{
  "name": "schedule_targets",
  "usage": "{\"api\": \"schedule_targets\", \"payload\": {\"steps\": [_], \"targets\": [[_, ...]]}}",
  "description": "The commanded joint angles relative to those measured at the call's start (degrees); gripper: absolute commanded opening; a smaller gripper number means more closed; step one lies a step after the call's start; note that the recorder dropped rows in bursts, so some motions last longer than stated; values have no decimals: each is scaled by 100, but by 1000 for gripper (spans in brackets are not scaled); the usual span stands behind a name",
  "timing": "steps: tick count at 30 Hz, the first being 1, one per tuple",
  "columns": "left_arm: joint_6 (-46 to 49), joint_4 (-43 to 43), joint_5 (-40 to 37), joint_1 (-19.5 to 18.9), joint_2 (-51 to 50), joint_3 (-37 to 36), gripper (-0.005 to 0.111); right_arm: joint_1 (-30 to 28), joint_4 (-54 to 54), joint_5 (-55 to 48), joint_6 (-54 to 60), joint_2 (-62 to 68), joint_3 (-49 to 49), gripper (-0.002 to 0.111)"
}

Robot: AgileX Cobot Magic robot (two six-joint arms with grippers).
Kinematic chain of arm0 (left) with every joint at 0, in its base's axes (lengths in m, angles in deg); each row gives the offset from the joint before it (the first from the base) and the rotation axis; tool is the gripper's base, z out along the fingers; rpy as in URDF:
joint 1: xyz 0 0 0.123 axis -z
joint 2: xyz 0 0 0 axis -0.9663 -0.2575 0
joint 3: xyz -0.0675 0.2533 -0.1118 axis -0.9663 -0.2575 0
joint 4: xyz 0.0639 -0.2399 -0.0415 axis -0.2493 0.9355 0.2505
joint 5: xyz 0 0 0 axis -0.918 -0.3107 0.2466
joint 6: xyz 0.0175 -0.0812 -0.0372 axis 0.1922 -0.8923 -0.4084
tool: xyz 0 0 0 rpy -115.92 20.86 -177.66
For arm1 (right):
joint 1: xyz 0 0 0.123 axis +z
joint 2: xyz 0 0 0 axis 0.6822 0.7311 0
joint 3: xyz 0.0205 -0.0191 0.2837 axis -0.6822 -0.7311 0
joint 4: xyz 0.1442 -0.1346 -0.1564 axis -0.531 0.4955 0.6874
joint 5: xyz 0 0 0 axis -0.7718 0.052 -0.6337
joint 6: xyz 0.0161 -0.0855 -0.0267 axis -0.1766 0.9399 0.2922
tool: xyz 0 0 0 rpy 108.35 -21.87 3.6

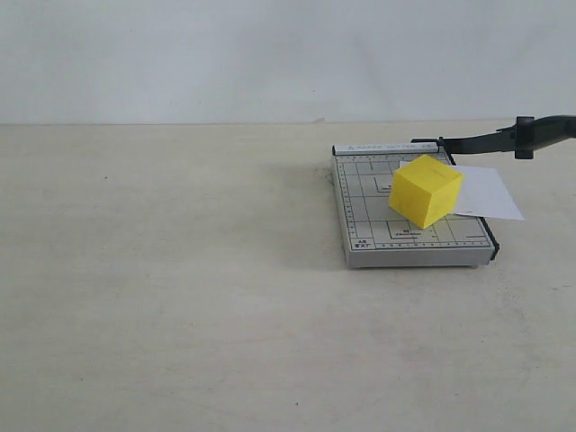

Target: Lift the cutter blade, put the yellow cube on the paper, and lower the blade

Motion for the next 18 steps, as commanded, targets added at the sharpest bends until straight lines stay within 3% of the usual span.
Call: {"api": "schedule_targets", "payload": {"steps": [1,4,9,14,18], "targets": [[-174,-109,-7,-23,21,-20,4,13,36,-911,515,-32,459,7],[-132,-109,-7,-23,21,-20,4,13,36,-1319,658,-10,753,24],[-109,-109,-7,-23,21,-20,4,13,36,-1854,954,1030,1384,64],[-109,-109,-7,-23,21,-20,4,13,36,-2712,1503,3137,3027,63],[-109,-109,-7,-23,21,-20,4,2,166,-4359,2068,5243,5660,63]]}}
